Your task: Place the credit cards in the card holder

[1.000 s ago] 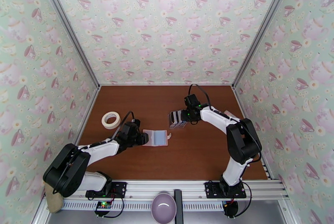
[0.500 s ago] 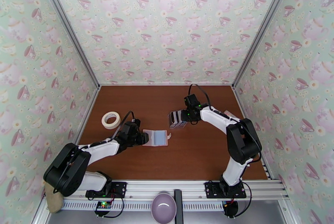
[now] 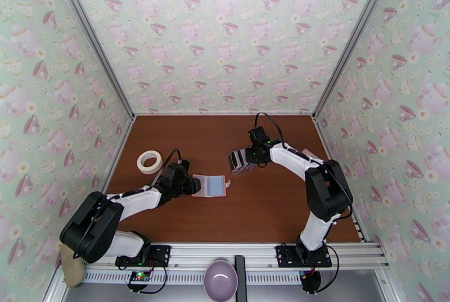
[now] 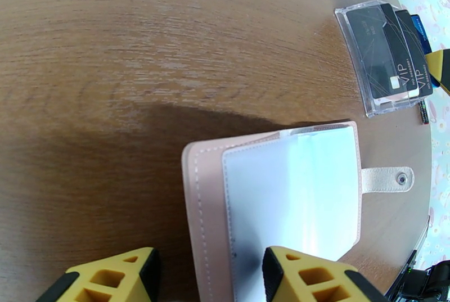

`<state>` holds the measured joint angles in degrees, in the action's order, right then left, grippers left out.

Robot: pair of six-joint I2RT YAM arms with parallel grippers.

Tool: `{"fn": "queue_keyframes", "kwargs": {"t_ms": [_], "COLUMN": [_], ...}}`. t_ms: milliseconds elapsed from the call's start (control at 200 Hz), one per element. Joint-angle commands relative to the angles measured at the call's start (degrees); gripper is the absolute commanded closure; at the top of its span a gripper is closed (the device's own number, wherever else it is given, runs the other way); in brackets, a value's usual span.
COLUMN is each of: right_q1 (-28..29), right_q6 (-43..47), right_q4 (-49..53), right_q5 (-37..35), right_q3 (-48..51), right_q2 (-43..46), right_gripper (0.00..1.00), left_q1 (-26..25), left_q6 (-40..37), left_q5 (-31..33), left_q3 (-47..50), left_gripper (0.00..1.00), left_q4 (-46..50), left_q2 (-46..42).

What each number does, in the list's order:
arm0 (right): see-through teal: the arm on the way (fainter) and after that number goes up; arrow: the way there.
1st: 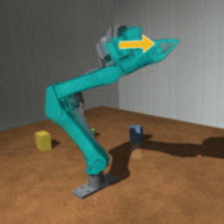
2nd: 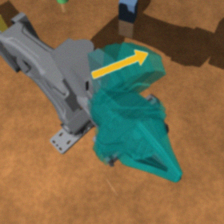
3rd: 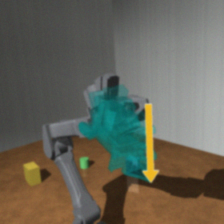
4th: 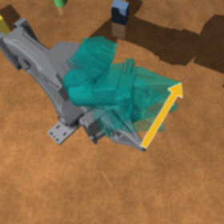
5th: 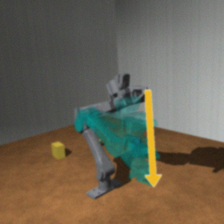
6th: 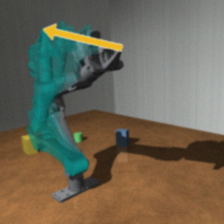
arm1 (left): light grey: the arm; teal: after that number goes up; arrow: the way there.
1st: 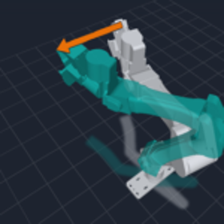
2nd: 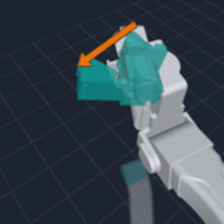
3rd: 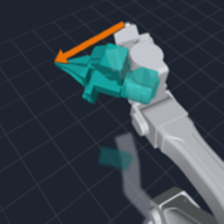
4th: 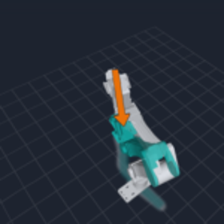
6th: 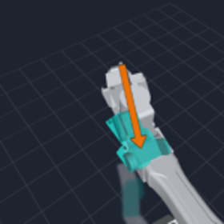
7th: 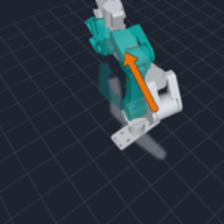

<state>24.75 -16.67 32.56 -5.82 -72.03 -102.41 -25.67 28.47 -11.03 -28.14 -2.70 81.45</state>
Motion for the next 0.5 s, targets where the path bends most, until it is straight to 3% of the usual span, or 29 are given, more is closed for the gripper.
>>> {"fn": "queue_keyframes", "kwargs": {"t_ms": [0, 496], "right_q1": [-0.3, -0.3], "right_q6": [0.8, 1.2], "right_q4": [2.1, 2.6], "right_q5": [-2.5, -3.4], "right_q3": [-1.8, -2.5], "right_q2": [1.3, 2.2], "right_gripper": [0.61, 0.61], "left_q1": [0.3, 0.4], "left_q6": [0.4, 0.5], "left_q5": [-0.9, -1.0], "left_q3": [-0.8, -0.8], "left_gripper": [0.46, 0.46], "left_q4": [-0.3, -0.5], "left_q2": [1.9, 2.1]}}
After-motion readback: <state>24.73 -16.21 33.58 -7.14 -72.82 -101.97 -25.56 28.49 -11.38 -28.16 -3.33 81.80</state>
